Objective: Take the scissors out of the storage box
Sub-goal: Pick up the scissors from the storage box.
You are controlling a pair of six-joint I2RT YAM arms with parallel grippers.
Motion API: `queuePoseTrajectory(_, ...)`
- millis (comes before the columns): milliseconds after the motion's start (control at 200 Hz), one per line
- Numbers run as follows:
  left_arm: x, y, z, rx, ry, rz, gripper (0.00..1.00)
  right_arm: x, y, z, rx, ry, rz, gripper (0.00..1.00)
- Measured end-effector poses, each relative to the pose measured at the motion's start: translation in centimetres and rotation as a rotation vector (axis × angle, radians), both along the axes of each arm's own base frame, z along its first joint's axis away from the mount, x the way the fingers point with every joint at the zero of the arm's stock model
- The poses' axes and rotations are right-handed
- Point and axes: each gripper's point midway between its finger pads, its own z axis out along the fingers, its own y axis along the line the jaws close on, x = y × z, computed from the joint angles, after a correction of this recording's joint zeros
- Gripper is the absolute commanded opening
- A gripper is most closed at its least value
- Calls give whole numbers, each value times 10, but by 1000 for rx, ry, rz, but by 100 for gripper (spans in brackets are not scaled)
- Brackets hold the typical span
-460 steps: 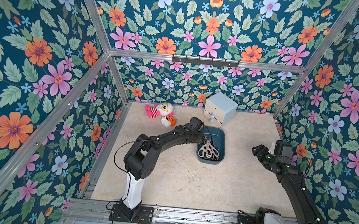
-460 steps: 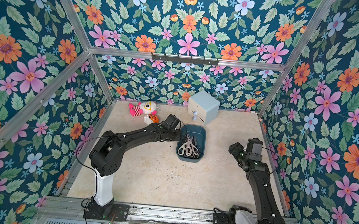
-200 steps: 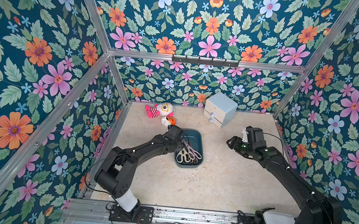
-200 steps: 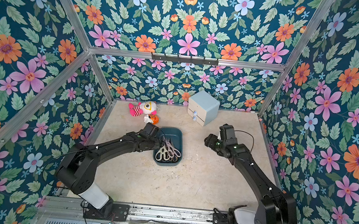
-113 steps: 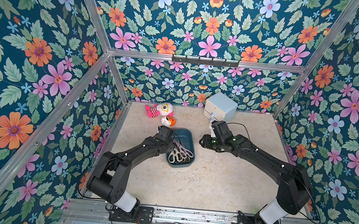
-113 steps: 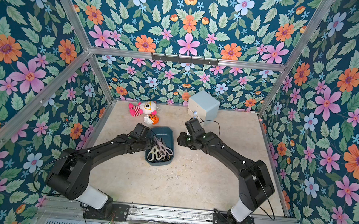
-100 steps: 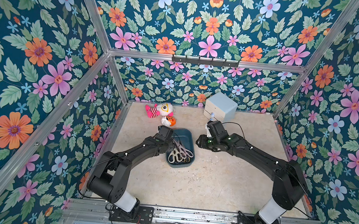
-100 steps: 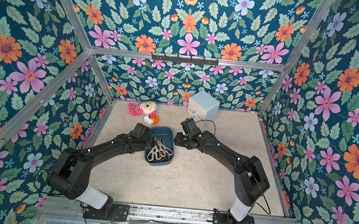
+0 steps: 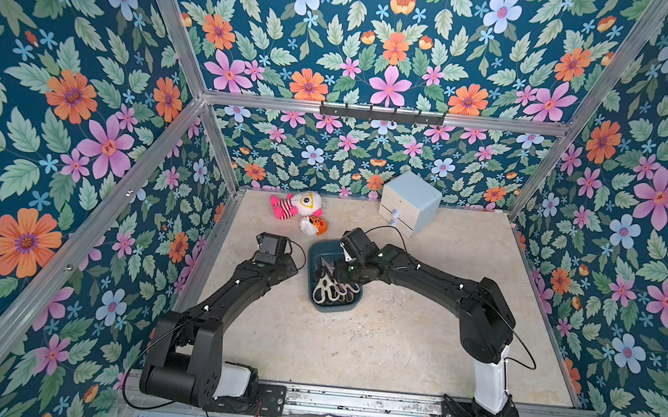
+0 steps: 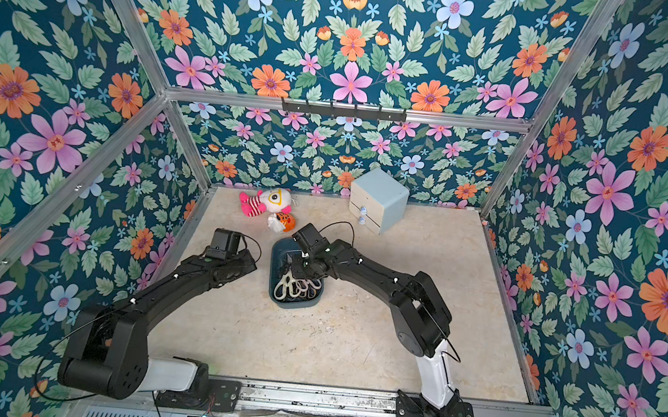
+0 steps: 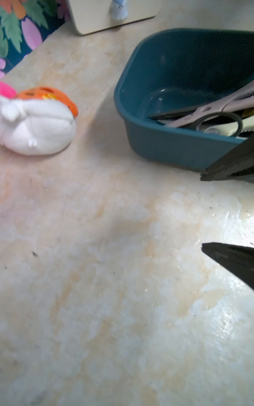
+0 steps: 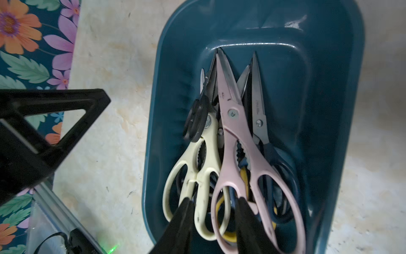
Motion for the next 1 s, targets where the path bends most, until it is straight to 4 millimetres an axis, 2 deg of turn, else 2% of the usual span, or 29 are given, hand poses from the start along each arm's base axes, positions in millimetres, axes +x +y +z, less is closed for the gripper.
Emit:
queuePoseTrajectory(115,-10,8,-10,-72,15,49,51,-6,11,-4,-47,-7,30,34)
queuePoseTrajectory(230,-13,15,-9,-108,9,83,51,-12,17,-9,-90,-12,46,34)
queuePoseTrajectory(475,-14,18,-3,-134,-15,95,51,-15,3,-24,-196,-11,27,31)
queuePoseTrajectory(895,-20,19,-4,-135,-16,97,51,-26,1,-37,-234,13,46,26)
queuePoseTrajectory(1000,-21,19,-4,-135,-18,98,51,-27,-1,-40,-240,18,45,21)
